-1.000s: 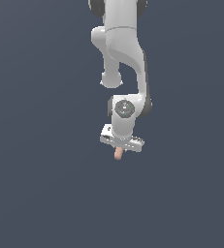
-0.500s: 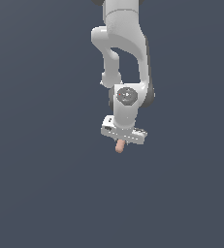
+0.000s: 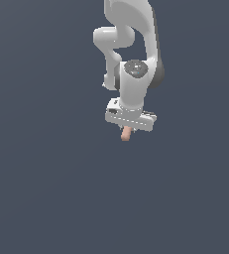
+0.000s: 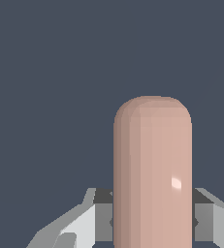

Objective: Pick up the object and move it to a goal position.

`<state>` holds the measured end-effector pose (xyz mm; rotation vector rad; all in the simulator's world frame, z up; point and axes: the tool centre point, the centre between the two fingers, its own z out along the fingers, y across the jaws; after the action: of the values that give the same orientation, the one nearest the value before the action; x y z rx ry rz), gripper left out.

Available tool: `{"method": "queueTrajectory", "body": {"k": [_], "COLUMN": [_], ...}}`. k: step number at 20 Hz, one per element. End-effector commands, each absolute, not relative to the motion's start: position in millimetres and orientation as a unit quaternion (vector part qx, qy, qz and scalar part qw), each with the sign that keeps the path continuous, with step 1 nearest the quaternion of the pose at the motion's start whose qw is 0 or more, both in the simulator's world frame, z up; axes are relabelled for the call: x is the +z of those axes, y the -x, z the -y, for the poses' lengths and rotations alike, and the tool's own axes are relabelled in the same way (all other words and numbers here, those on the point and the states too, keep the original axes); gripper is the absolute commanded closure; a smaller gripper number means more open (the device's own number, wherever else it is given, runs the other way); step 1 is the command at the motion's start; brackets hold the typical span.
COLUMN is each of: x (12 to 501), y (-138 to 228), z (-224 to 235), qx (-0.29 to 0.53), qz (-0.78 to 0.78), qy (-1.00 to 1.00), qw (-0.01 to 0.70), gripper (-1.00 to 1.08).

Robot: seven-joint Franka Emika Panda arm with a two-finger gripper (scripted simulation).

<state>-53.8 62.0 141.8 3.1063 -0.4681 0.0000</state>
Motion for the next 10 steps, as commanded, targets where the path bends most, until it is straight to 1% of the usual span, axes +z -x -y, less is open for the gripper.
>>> {"method": "queueTrajectory", "body": {"k": [1, 10], "x": [164, 247], "y": [64, 99], "z": [-65, -78], "qx": [0.000, 0.000], "qz": [0.149, 0.149], "qy": [-0.989, -0.989], "qw": [0.000, 0.000], "gripper": [1.08, 1.08]}}
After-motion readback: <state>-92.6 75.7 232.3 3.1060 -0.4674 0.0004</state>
